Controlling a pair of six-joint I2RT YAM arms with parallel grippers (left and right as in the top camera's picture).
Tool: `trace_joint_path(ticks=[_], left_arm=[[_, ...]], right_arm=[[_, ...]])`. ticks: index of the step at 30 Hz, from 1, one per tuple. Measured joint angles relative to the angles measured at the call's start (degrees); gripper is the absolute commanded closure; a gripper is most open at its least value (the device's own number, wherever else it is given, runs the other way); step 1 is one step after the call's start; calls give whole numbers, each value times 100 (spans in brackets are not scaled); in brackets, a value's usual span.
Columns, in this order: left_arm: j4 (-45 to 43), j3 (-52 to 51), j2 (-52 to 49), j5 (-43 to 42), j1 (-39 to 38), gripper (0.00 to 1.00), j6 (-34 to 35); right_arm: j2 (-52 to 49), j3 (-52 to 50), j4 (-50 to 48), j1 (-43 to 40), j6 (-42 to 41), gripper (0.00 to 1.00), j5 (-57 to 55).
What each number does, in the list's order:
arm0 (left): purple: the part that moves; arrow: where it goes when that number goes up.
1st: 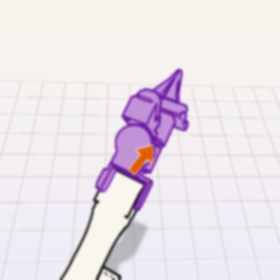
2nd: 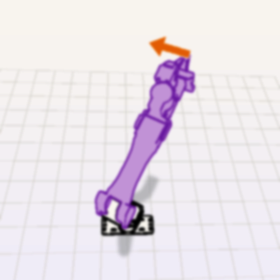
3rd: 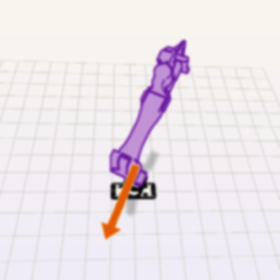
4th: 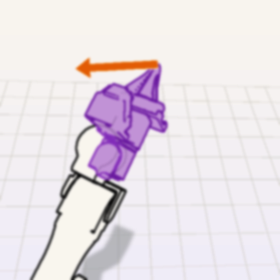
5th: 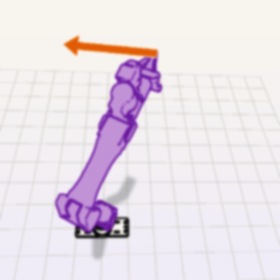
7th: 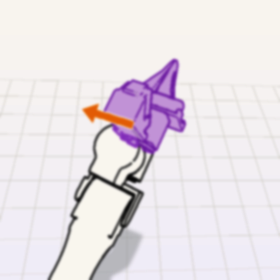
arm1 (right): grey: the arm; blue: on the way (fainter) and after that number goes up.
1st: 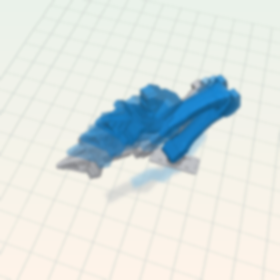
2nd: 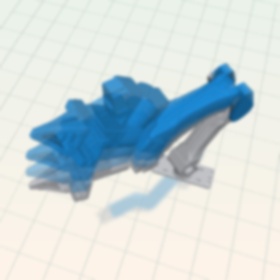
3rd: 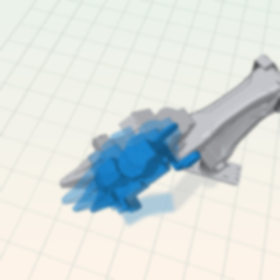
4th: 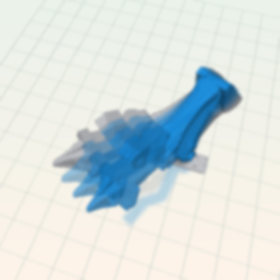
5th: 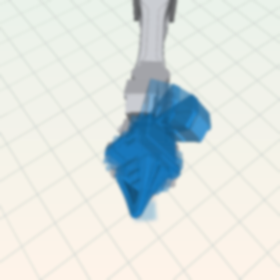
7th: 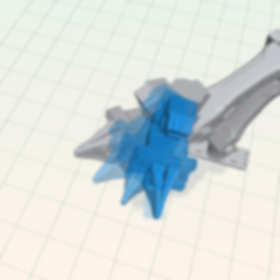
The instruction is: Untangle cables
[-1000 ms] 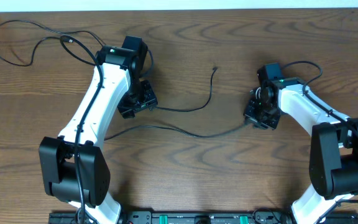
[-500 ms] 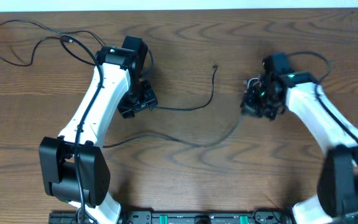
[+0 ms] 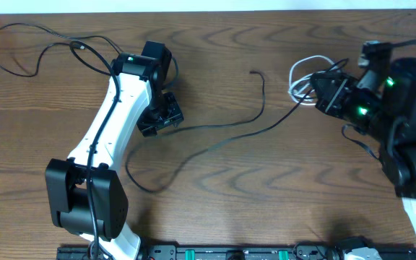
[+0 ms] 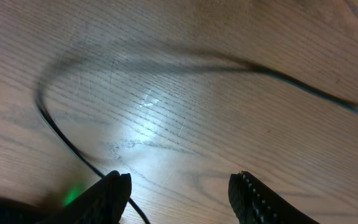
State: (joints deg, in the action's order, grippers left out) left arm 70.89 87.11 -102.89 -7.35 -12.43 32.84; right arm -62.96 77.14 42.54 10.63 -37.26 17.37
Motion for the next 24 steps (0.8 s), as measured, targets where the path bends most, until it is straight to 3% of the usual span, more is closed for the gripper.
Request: trace_joint_path(ticks=[5, 12, 18, 21, 24], left_arm=[[-2, 0, 0, 0, 0, 43, 0], [-2, 0, 0, 0, 0, 43, 0], [61, 0, 0, 0, 0, 43, 0], [90, 0, 0, 0, 0, 43, 0], [83, 0, 0, 2, 0, 43, 0]], right_arm=[[269, 4, -457, 0, 205, 99, -199], [-120, 4, -114, 0, 1294, 99, -197], [-527, -7, -1578, -46, 997, 99, 1185], [-411, 90, -1036, 4, 1014, 99, 957], [-490, 129, 116, 195, 1088, 99, -76]])
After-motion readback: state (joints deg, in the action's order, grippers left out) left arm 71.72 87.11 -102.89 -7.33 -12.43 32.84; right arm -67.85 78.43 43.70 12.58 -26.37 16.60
